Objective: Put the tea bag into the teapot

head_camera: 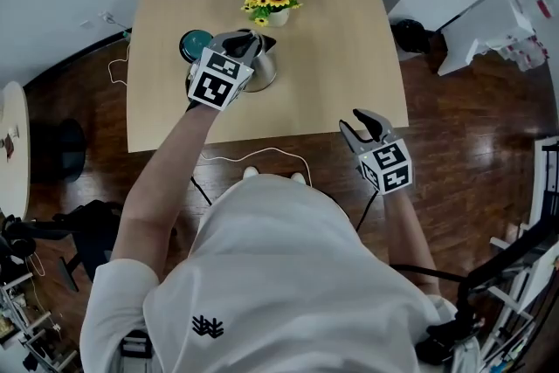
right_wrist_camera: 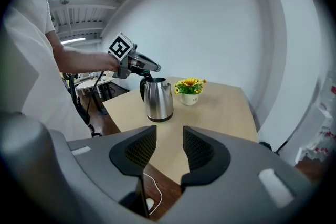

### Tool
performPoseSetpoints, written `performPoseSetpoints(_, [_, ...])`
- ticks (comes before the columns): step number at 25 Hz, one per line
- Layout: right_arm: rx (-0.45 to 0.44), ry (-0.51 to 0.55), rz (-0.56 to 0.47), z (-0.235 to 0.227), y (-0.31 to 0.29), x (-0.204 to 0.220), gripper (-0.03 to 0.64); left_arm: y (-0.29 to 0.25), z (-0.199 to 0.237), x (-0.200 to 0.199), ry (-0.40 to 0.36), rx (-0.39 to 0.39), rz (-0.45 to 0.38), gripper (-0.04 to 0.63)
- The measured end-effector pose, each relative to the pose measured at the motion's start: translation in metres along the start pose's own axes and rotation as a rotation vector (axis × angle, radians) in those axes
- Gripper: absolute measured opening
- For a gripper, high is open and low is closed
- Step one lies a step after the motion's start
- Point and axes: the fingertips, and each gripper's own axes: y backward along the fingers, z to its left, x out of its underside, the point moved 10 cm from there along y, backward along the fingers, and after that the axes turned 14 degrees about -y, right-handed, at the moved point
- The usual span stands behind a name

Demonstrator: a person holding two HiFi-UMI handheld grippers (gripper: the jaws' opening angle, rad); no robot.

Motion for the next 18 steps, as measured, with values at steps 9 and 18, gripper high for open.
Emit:
performPoseSetpoints(9, [-0.010,0.001,0.001,0.0011,-0.0017,-0.0020,0.156,0.0064,0.0015,-0.0057,-0.058,-0.023,0.028,0.023])
performPoseSetpoints(18, [-0.018,0.001,0.007,0.0029,-0.0041,-0.0012,0.156,0.0063,0.0021,-0.0028,-0.067,-0.025,0.043,0.023])
